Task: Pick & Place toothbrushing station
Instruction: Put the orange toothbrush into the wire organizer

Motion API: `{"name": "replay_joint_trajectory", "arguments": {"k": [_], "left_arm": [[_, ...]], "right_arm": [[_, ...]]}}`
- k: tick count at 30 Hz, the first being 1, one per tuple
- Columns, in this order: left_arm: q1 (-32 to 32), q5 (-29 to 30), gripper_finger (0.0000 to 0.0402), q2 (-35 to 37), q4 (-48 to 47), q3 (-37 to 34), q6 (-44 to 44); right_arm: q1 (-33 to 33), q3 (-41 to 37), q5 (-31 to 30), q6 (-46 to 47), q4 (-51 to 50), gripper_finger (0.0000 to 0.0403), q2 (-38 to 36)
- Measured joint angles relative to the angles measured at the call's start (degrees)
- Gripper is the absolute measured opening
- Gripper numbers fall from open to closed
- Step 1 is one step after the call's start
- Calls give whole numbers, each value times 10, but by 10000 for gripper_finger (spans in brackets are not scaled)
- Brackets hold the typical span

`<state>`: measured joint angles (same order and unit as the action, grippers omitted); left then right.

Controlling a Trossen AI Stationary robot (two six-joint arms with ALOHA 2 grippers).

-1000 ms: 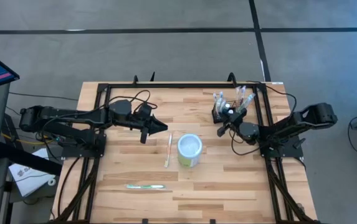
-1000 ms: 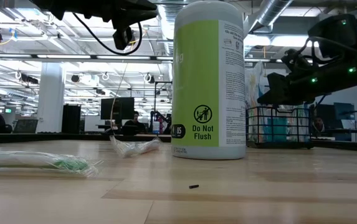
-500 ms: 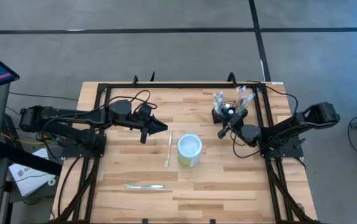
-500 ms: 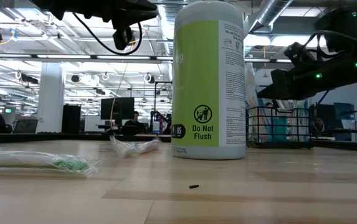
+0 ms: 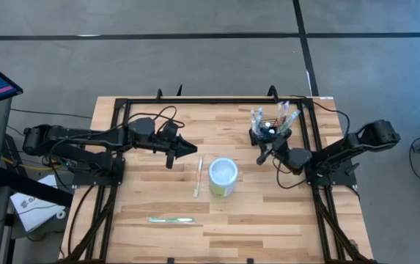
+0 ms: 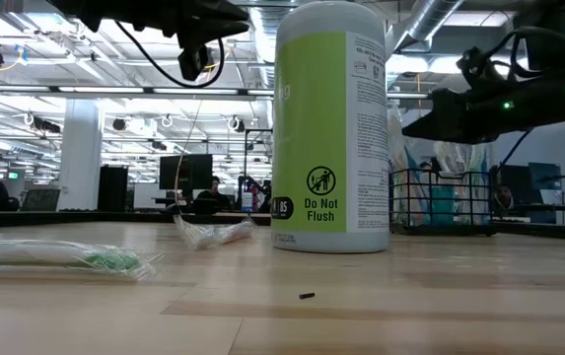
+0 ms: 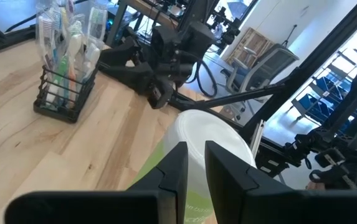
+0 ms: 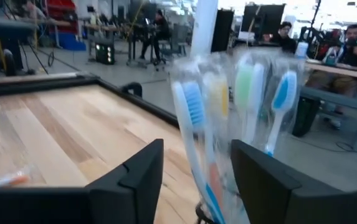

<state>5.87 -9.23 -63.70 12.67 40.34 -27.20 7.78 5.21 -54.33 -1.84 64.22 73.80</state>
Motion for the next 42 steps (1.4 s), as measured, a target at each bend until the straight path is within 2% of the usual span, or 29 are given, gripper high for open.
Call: {"name": "replay_joint_trajectory", "arguments": {"k": [6,10,16,22,25,31,36,38,42], "left_arm": [[0,0,49,0,-14,-1,3],[-10,1,49,0,-17,-1,3],[-60,-3,49,0,-50,-1,41],[-128,1,49,0,-97,-1,29],[-174,47,49,0,-123,-1,14],[-274,160,49,0,-184,-1,-32],[-332,285,49,-9,-193,-1,-76],[-340,304,49,-22,-193,-1,-77],[-339,306,49,-55,-193,-1,-77]], "right_arm": [[29,0,-3,-56,94,188,0],[68,0,-35,-118,161,188,0],[139,0,-78,-187,252,178,0],[198,17,-136,-217,255,170,-12],[224,35,-146,-243,256,166,-26],[280,80,-222,-326,247,164,-49],[316,111,-268,-387,245,166,-53],[329,121,-284,-412,245,165,-53],[348,142,-321,-451,245,161,-53]]}}
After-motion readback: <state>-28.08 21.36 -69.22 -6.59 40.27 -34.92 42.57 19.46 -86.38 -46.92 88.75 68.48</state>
